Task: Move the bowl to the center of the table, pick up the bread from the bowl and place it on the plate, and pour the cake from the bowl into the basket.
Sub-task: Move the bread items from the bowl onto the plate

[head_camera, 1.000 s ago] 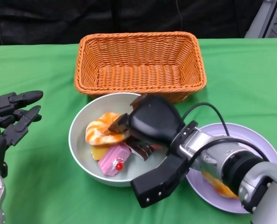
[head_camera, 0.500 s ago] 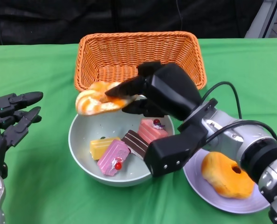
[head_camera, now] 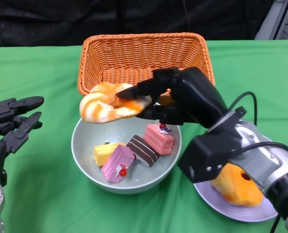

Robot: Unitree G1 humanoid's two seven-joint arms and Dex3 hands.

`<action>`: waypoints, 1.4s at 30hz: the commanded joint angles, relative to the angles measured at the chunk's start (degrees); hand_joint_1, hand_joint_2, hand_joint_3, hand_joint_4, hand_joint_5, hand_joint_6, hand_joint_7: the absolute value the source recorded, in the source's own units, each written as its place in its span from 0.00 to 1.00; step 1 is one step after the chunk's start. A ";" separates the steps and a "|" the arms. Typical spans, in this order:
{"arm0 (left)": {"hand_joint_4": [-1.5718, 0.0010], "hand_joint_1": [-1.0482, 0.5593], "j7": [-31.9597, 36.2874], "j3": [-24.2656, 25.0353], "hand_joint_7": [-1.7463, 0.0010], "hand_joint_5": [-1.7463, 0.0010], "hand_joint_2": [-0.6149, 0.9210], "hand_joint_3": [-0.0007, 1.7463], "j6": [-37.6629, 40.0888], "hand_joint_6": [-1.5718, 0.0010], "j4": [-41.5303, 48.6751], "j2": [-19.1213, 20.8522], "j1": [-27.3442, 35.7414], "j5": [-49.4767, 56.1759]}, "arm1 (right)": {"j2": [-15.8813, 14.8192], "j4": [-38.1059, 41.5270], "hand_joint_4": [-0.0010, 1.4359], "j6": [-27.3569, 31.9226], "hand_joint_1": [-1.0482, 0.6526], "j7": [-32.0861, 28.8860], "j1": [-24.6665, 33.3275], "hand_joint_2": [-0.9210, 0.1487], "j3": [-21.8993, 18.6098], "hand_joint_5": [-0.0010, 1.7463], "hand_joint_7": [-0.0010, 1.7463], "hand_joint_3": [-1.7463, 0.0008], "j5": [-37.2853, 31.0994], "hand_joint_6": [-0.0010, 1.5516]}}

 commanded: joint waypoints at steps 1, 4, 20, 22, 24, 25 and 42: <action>0.47 0.48 0.00 0.52 1.00 0.41 1.00 0.09 0.10 0.27 0.24 1.22 -0.25 -0.41 | -2.72 -6.02 0.53 0.92 0.54 3.64 3.50 0.05 -3.49 0.69 0.00 1.00 3.36 0.77; 0.46 0.47 -0.27 0.66 1.00 0.41 1.00 0.09 0.24 0.27 0.63 1.29 -0.57 -0.73 | -4.30 -11.03 0.60 2.12 0.54 6.99 6.87 0.05 -6.09 0.55 0.00 1.00 5.88 0.78; 0.47 0.50 -1.81 1.59 1.00 0.42 1.00 0.10 0.67 0.28 1.95 1.92 -1.42 -2.10 | -9.26 -25.81 0.58 7.31 0.58 12.99 24.02 0.02 -17.82 0.59 0.01 0.99 11.69 0.78; 0.48 0.50 -1.82 1.66 1.00 0.42 1.00 0.10 0.78 0.28 1.91 1.98 -1.42 -2.19 | -9.26 -26.19 0.59 7.47 0.59 12.25 24.92 0.02 -18.72 0.58 0.01 0.99 10.91 0.79; 0.47 0.50 -1.96 1.81 1.00 0.41 1.00 0.10 0.90 0.27 2.04 2.15 -1.50 -2.33 | -9.19 -26.60 0.59 8.03 0.59 11.42 25.99 0.03 -19.88 0.61 0.01 1.00 10.42 0.79; 0.47 0.50 -2.10 1.86 1.00 0.41 1.00 0.10 0.93 0.27 2.17 2.26 -1.55 -2.39 | -9.15 -26.66 0.56 8.19 0.59 11.25 26.39 0.03 -20.35 0.67 0.01 1.00 10.45 0.78; 0.48 0.51 -2.40 2.49 1.00 0.41 1.00 0.11 1.62 0.27 3.59 3.25 -2.46 -2.58 | -10.20 -19.82 0.57 9.60 0.63 4.50 29.81 0.04 -23.85 0.62 0.00 1.00 4.84 0.78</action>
